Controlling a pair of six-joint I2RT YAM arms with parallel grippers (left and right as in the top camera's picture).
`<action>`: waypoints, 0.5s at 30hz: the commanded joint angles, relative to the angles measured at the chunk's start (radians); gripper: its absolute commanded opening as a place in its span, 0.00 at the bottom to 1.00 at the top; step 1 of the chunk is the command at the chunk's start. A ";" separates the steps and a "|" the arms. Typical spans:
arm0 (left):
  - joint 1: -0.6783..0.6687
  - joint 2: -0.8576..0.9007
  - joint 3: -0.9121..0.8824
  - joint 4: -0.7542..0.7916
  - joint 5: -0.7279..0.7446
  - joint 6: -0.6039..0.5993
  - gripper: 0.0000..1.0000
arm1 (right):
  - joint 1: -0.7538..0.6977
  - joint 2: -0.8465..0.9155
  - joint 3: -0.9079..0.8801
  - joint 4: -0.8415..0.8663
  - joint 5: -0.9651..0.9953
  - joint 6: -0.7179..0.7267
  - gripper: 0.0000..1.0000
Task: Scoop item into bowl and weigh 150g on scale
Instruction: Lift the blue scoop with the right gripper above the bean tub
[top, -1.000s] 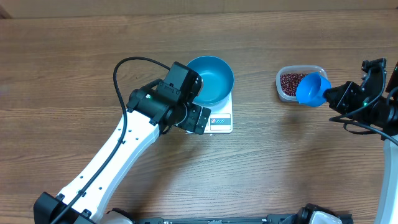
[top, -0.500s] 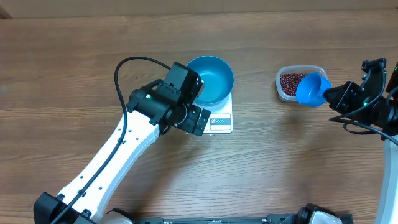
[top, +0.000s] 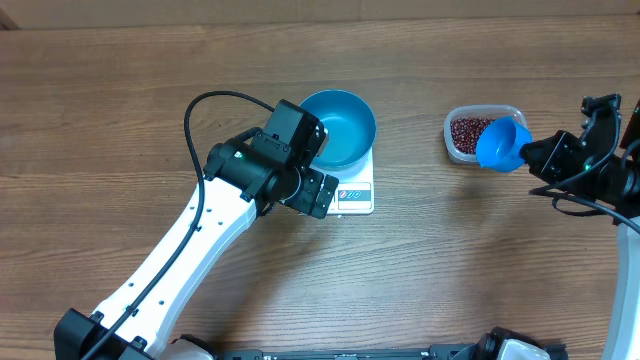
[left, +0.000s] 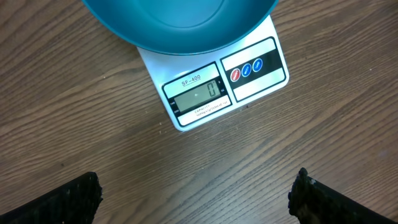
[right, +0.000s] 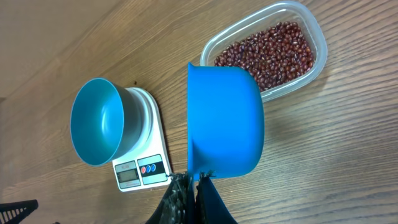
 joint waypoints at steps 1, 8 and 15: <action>-0.001 0.000 0.014 0.004 0.003 0.015 1.00 | -0.005 0.034 0.034 0.003 -0.004 -0.023 0.04; -0.001 0.000 0.014 0.004 0.003 0.015 0.99 | 0.011 0.167 0.123 -0.003 0.052 -0.034 0.04; -0.001 0.000 0.014 0.003 0.003 0.015 0.99 | 0.041 0.254 0.231 0.039 0.172 -0.099 0.04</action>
